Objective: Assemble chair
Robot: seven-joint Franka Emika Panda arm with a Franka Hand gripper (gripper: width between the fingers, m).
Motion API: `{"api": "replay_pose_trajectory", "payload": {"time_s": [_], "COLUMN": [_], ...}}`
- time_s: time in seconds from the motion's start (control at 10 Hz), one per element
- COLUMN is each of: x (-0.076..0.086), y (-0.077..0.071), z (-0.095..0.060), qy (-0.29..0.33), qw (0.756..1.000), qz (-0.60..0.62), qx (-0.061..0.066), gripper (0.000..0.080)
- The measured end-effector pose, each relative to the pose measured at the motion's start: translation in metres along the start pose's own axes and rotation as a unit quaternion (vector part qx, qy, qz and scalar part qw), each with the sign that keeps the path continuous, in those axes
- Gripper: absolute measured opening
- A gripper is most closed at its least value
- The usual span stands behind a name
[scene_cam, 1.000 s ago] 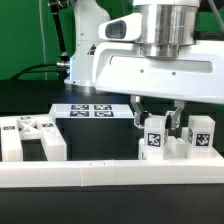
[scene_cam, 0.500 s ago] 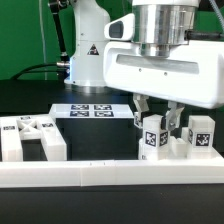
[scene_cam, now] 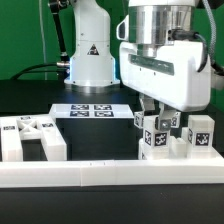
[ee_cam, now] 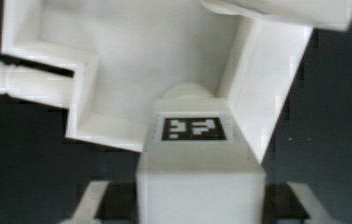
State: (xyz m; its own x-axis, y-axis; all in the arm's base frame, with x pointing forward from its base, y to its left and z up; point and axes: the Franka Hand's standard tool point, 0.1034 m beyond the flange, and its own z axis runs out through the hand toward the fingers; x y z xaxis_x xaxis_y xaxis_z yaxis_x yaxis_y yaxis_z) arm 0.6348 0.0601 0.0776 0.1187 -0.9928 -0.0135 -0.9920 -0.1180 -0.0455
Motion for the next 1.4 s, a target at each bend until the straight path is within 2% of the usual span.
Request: {"api": "replay_pose_trajectory", "payload": {"time_s": [0.3,0.7,0.8,0.9,1.0,1.2,1.3,1.4], "x": [0.001,0.001,0.001,0.001,0.002,-0.003,-0.008,-0.009], "y": [0.0,0.001,0.0,0.0,0.0,0.0,0.002,0.002], "z": [0.0,0.0,0.0,-0.001,-0.003,-0.008,-0.01,-0.013], "qy": [0.0,-0.004,-0.004,-0.004,-0.004,-0.006,-0.01,-0.011], "qw": [0.996,0.995,0.997,0.999,1.0,1.0,0.997,0.993], "qz": [0.085,0.095,0.078,0.052,0.018,-0.03,-0.071,-0.113], "qx": [0.0,0.0,0.001,0.001,0.003,0.005,-0.002,-0.001], "gripper": [0.0291,0.0291,0.0448,0.0573,0.0635,0.0645,0.0649,0.0649]}}
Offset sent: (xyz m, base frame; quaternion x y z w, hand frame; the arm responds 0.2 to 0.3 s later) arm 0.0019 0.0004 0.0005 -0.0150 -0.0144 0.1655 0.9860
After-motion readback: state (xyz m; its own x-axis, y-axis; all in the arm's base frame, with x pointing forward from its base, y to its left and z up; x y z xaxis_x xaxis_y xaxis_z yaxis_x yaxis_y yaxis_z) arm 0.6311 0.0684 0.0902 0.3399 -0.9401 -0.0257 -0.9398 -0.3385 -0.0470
